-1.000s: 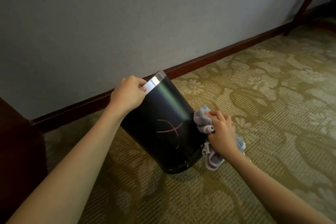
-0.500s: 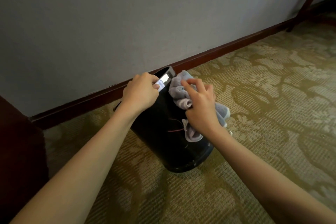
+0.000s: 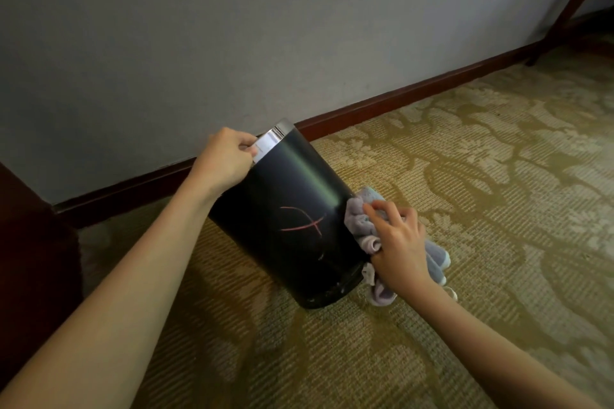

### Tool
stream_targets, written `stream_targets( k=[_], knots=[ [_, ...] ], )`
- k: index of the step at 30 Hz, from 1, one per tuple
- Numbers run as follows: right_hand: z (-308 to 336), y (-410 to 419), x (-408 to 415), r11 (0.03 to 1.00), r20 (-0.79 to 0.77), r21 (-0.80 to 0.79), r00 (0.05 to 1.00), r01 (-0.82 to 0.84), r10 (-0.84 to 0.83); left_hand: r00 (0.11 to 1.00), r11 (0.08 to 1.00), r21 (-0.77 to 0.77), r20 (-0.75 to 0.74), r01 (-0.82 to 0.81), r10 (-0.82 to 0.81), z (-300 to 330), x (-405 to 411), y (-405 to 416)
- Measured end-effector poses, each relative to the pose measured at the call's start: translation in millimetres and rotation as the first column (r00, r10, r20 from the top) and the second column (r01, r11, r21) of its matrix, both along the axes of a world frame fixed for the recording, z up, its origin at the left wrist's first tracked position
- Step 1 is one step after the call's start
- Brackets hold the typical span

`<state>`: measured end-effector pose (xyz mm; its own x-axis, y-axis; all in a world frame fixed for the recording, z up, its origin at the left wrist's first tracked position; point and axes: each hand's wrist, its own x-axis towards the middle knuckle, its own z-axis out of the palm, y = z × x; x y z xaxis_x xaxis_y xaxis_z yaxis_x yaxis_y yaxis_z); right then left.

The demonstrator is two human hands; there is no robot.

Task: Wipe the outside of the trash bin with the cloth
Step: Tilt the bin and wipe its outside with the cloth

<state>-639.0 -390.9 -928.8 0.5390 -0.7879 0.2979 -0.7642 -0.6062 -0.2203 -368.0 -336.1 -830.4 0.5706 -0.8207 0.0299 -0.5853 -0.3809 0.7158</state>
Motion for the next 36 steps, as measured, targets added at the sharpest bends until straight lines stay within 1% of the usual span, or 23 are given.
stream_targets(
  k=[2,4,6,9,12,15,17,22,26,29,31,34,36],
  knots=[
    [3.9,-0.9,6.4,1.000,0.021,0.002,0.999,0.026,-0.026,0.999,1.000,0.008,0.040,-0.008,0.008,2.6,-2.1,-1.8],
    [12.1,-2.4,15.2,1.000,0.055,-0.001,0.998,0.019,-0.019,0.999,1.000,0.018,0.047,0.006,-0.007,6.8,-6.8,-4.7],
    [25.0,-4.5,29.1,1.000,0.102,-0.023,0.995,-0.016,0.018,0.999,0.999,0.015,0.035,0.037,-0.038,9.7,-15.7,-9.6],
    [48.1,-9.3,56.0,0.990,0.180,-0.102,0.977,-0.095,0.112,0.995,0.997,0.017,0.068,0.078,-0.079,13.6,-32.5,-20.8],
    [57.6,-14.4,67.9,0.979,0.194,-0.147,0.967,-0.139,0.166,0.993,0.999,0.020,0.105,0.044,-0.046,16.1,-37.7,-31.3],
    [48.6,-14.5,58.7,0.967,0.174,-0.189,0.964,-0.170,0.203,0.998,0.999,0.027,0.045,0.031,-0.033,15.9,-33.4,-33.5],
    [36.0,-11.6,47.1,0.967,0.167,-0.198,0.966,-0.163,0.198,0.999,0.999,0.021,0.009,0.042,-0.042,15.3,-29.7,-32.7],
    [1.3,-4.0,3.7,0.984,0.126,-0.146,0.985,-0.100,0.119,0.999,0.999,0.012,-0.039,0.035,-0.034,13.8,-20.0,-32.7],
    [-10.2,-2.4,-18.1,0.995,0.115,-0.082,0.991,-0.058,0.067,0.993,0.996,0.014,-0.074,0.088,-0.087,13.6,-20.0,-34.8],
    [-5.2,-1.5,-12.1,0.998,0.129,-0.056,0.991,-0.017,0.024,0.994,0.994,0.039,-0.042,0.103,-0.101,14.7,-22.6,-41.7],
    [4.0,0.6,0.0,0.995,0.161,-0.087,0.985,-0.039,0.053,0.995,0.993,0.065,-0.019,0.103,-0.102,16.1,-25.8,-48.6],
    [25.2,0.4,29.1,0.974,0.213,-0.186,0.962,-0.130,0.169,0.996,0.993,0.076,0.019,0.086,-0.087,16.4,-34.6,-59.3],
    [37.6,-1.4,46.1,0.958,0.209,-0.234,0.954,-0.166,0.216,0.996,0.995,0.079,0.047,0.065,-0.069,16.9,-38.7,-65.2]
  ],
)
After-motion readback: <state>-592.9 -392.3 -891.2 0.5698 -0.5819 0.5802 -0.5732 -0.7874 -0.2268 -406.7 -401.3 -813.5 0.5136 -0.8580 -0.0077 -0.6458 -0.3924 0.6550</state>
